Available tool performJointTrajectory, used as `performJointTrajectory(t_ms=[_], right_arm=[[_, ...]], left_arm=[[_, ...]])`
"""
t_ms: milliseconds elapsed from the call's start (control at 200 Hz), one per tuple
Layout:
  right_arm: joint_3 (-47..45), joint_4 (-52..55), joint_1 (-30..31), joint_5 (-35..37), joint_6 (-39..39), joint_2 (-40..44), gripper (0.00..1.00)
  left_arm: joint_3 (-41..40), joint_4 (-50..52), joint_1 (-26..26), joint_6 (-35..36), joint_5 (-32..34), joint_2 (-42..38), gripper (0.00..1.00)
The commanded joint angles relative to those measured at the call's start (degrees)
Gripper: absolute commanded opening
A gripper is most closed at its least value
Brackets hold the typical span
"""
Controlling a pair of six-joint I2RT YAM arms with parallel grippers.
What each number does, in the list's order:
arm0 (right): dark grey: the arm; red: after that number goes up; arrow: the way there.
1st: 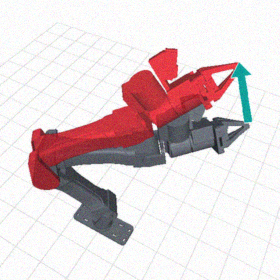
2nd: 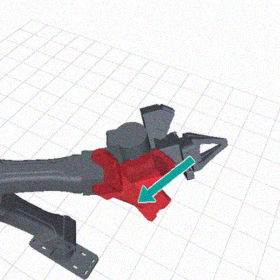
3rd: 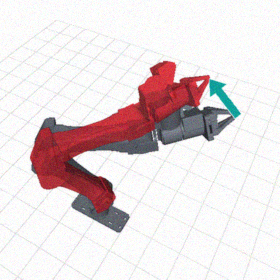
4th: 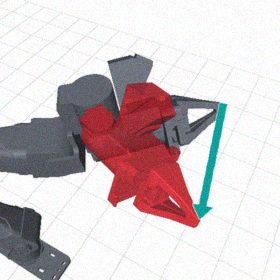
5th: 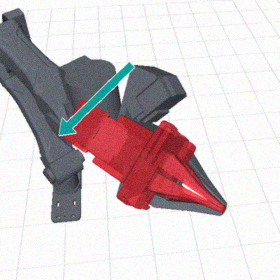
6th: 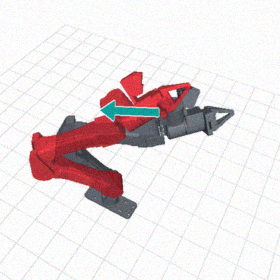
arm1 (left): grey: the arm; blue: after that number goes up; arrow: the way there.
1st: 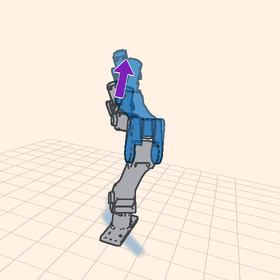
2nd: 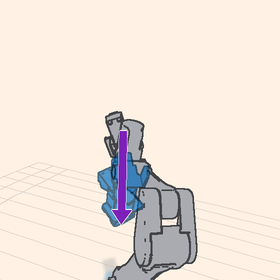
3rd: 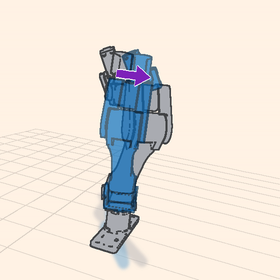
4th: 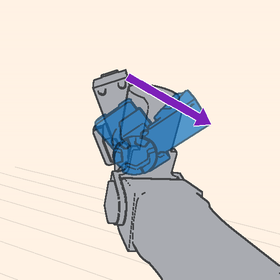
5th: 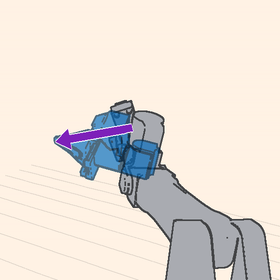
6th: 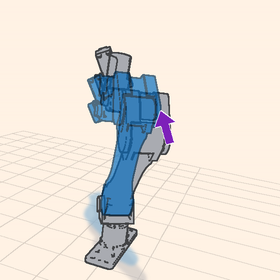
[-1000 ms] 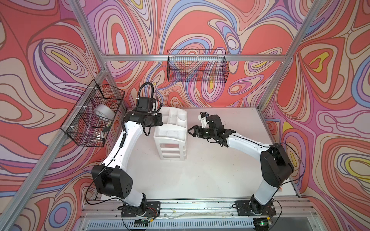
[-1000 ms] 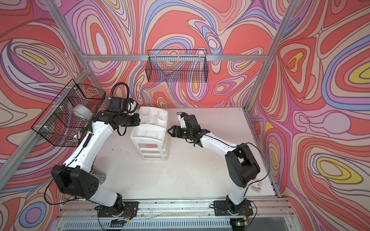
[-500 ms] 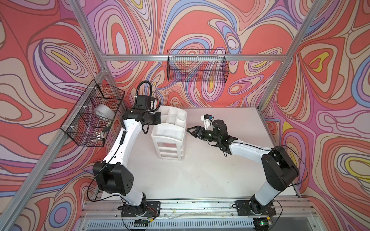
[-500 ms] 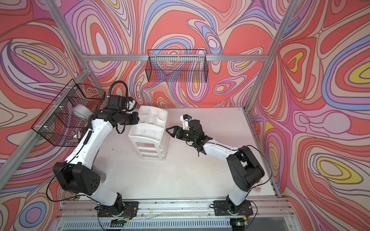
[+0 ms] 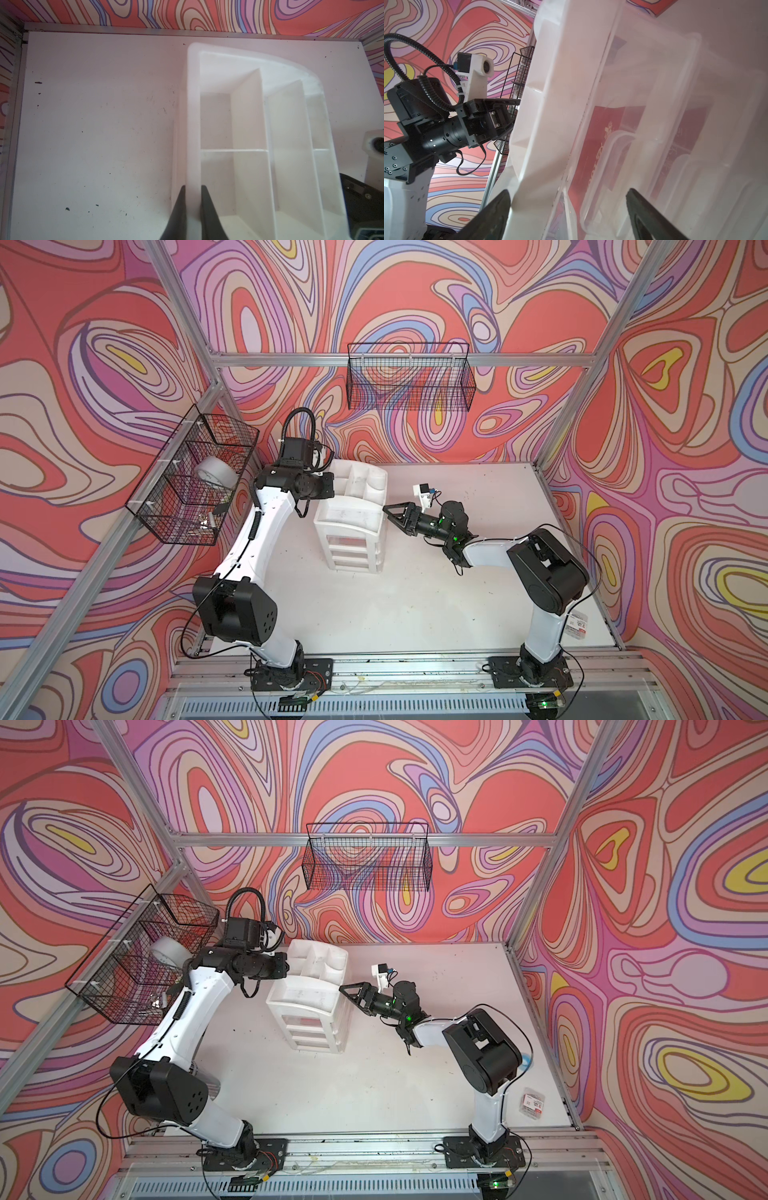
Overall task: Take the postcards out of the drawer
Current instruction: Open the drawer in the storage box.
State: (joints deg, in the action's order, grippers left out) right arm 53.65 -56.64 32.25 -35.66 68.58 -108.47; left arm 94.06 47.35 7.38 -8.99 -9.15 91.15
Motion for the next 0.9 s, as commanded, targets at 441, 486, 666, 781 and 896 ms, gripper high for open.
performJointTrajectory(t_ms=[441, 486, 666, 781, 896], right_arm=[[0.89, -12.14, 0.54, -3.07, 8.35, -4.16, 0.88], [0.93, -12.66, 0.66, -3.27, 8.69, -4.45, 0.88], [1.68, -15.60, 0.80, -3.72, 10.91, -6.08, 0.89], [2.78, -18.81, 0.89, -4.38, 13.04, -7.65, 0.88], [3.72, -22.54, 0.90, -4.62, 15.54, -9.43, 0.87]], left_arm=[[-1.46, 0.78, -0.52, 0.51, 2.04, -0.71, 0.00], [-1.68, 0.63, -0.52, 0.39, 2.07, -0.68, 0.00], [-2.07, 0.35, -0.53, 0.03, 1.60, -0.60, 0.00], [-2.30, 0.27, -0.52, 0.01, 1.67, -0.71, 0.00], [-2.42, 0.07, -0.57, -0.10, 2.00, -0.62, 0.00]])
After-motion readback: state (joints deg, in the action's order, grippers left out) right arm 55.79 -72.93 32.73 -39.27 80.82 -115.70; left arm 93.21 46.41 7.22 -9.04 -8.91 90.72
